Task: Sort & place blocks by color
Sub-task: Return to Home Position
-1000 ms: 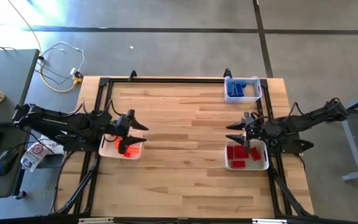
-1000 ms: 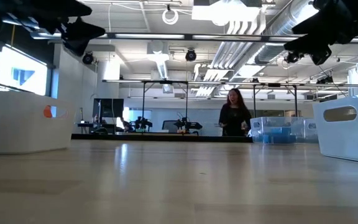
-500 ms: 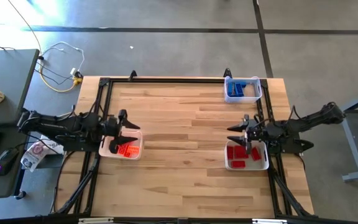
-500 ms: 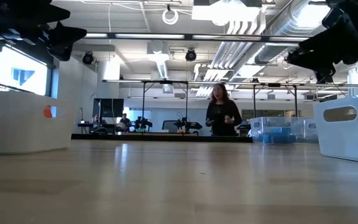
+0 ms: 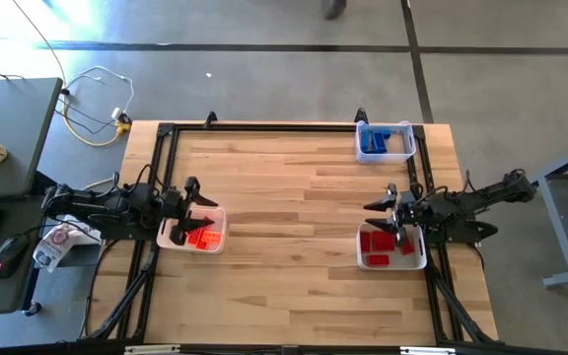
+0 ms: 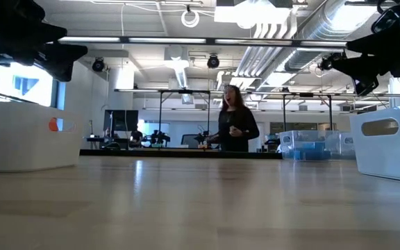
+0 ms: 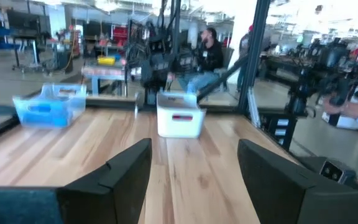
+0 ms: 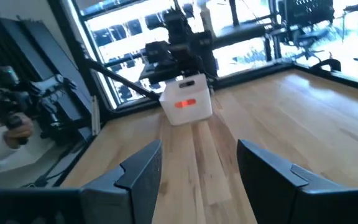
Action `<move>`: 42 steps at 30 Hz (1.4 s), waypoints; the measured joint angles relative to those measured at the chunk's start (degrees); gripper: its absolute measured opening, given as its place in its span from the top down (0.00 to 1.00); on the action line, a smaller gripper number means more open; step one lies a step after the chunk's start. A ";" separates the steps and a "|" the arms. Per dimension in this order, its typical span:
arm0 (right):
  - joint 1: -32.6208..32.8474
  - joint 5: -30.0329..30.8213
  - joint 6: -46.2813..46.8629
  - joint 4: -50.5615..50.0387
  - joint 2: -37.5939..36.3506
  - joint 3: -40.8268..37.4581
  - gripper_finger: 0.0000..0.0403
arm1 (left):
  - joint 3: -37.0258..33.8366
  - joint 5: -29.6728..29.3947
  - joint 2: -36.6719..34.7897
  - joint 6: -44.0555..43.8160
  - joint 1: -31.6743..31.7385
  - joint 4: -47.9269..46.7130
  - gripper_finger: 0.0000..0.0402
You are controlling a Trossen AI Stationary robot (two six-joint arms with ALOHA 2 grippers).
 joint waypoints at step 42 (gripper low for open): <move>0.00 -0.27 -3.00 -0.24 -0.64 0.00 0.52 | -0.04 -2.95 -2.52 6.04 -0.12 -3.71 0.43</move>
